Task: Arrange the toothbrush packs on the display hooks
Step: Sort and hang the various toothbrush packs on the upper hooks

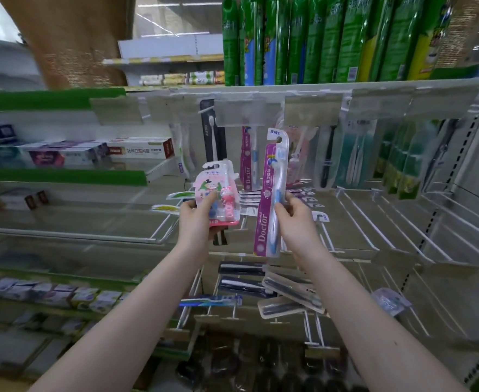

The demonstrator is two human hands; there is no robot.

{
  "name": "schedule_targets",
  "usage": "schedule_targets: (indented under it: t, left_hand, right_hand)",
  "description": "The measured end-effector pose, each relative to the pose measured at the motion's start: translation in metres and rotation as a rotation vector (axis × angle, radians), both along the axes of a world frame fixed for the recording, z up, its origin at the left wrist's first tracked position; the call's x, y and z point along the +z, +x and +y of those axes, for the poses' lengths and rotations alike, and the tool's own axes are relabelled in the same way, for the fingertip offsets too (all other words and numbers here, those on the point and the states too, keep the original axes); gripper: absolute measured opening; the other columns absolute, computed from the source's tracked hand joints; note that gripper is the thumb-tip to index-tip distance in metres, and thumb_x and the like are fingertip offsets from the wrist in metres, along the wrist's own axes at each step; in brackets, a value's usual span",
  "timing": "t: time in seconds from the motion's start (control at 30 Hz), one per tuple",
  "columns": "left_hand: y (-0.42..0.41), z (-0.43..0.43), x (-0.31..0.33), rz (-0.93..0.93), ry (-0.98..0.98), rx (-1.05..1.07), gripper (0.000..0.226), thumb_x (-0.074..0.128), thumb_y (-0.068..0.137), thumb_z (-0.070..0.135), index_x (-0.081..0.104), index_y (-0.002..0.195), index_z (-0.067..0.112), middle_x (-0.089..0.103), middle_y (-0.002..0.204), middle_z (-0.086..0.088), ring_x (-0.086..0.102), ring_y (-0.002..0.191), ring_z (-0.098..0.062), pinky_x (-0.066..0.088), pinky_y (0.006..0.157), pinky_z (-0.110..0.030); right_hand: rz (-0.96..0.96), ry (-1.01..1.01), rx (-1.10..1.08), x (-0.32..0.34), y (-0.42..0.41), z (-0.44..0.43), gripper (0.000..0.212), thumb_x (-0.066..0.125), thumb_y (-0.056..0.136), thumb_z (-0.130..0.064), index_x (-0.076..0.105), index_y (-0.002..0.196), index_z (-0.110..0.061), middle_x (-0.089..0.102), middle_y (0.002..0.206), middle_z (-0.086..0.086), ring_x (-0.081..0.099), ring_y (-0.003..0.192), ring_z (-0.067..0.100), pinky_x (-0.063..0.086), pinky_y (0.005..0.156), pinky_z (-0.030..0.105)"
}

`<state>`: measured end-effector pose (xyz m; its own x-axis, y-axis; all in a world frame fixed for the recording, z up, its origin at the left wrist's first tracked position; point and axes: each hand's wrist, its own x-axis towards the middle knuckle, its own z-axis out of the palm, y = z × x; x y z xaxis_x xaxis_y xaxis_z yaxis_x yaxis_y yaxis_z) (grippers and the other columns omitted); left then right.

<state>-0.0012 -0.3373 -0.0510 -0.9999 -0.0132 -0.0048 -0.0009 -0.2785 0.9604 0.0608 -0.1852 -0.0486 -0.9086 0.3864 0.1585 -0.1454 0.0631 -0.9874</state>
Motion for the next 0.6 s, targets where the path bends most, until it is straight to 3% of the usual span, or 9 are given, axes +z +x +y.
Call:
schedule_targets:
  t: [0.2,0.37,0.5,0.6]
  left_hand:
    - [-0.022,0.006,0.004,0.027,0.029,-0.009,0.030,0.061,0.090,0.020,0.043,0.112,0.010,0.061,0.103,-0.009,0.065,0.091,-0.025,0.054,0.085,-0.046]
    - [-0.050,0.012,0.011,0.049,0.038,-0.036,0.028,0.060,0.091,0.018,0.042,0.110,0.012,0.060,0.093,-0.003,0.063,0.078,-0.022,0.054,0.080,-0.043]
    - [-0.071,0.015,0.012,0.062,-0.012,-0.022,0.025,0.064,0.088,0.023,0.045,0.102,0.016,0.062,0.091,-0.004,0.065,0.088,-0.033,0.053,0.085,-0.055]
    - [-0.081,0.019,0.013,0.059,0.003,-0.037,0.020,0.064,0.088,0.022,0.045,0.091,0.020,0.061,0.091,-0.004,0.063,0.084,-0.028,0.053,0.085,-0.050]
  right_hand:
    - [0.023,0.047,-0.052,0.008,-0.028,0.003,0.023,0.042,0.099,-0.020,0.044,0.123,-0.024,0.064,0.103,0.004,0.063,0.087,0.013,0.053,0.068,0.027]
    - [0.065,0.069,-0.087,0.017,-0.059,0.002,0.025,0.043,0.099,-0.021,0.045,0.124,-0.024,0.062,0.110,0.004,0.064,0.085,0.012,0.051,0.062,0.024]
    - [0.079,0.129,-0.127,0.023,-0.081,0.001,0.035,0.046,0.098,-0.021,0.043,0.132,-0.026,0.060,0.118,0.002,0.064,0.095,0.018,0.057,0.079,0.036]
    - [0.062,0.176,-0.168,0.023,-0.093,-0.001,0.039,0.046,0.098,-0.023,0.041,0.136,-0.024,0.057,0.123,0.002,0.061,0.104,0.020,0.055,0.085,0.041]
